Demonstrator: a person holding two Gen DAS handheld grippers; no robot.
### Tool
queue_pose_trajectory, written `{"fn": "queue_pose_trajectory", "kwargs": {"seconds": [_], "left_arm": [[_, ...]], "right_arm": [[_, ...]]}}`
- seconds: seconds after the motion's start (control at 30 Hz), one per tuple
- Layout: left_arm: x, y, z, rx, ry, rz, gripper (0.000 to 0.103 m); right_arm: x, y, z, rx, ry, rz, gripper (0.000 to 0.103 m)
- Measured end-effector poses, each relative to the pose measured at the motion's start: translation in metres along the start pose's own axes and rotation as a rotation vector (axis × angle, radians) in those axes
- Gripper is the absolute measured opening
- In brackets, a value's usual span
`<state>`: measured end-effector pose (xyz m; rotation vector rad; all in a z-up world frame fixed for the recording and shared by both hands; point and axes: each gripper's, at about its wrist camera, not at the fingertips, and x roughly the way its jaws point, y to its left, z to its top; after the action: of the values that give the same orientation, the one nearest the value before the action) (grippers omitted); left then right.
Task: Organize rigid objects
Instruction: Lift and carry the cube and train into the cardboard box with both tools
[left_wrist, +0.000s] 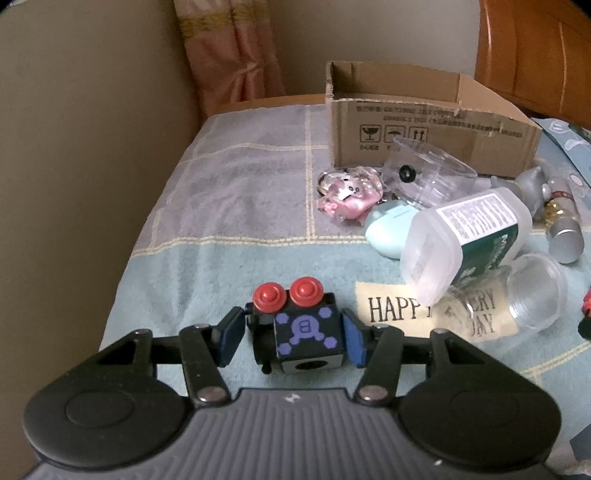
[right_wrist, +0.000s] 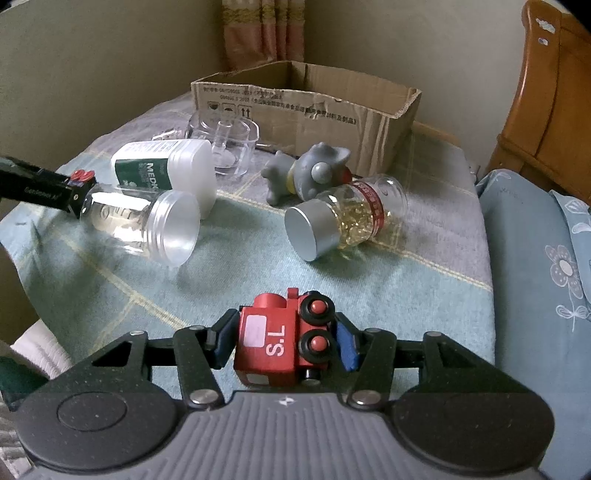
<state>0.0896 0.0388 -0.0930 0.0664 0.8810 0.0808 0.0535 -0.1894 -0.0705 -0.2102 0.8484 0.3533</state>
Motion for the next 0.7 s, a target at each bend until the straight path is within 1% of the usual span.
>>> {"fn": "queue_pose_trajectory", "kwargs": {"seconds": [0.07, 0.27, 0.43, 0.53, 0.7], "left_arm": [[0.001, 0.0, 0.001, 0.006, 0.001, -0.009, 0.055], [0.001, 0.003, 0.009, 0.018, 0.009, -0.033, 0.055], [-0.006, 0.006, 0.02, 0.067, 0.01, -0.059, 0.055], [-0.012, 0.009, 0.033, 0.093, 0.011, -0.086, 0.055], [-0.026, 0.009, 0.065, 0.168, -0.052, -0.103, 0.055]], "right_arm": [[-0.001, -0.001, 0.0, 0.006, 0.005, 0.005, 0.055], [0.0, -0.004, 0.003, 0.001, 0.025, 0.005, 0.055], [-0.004, -0.009, 0.01, -0.004, 0.028, 0.016, 0.055], [-0.009, -0.012, 0.019, -0.023, 0.014, 0.016, 0.055], [-0.019, -0.021, 0.045, -0.074, -0.029, 0.02, 0.055]]}}
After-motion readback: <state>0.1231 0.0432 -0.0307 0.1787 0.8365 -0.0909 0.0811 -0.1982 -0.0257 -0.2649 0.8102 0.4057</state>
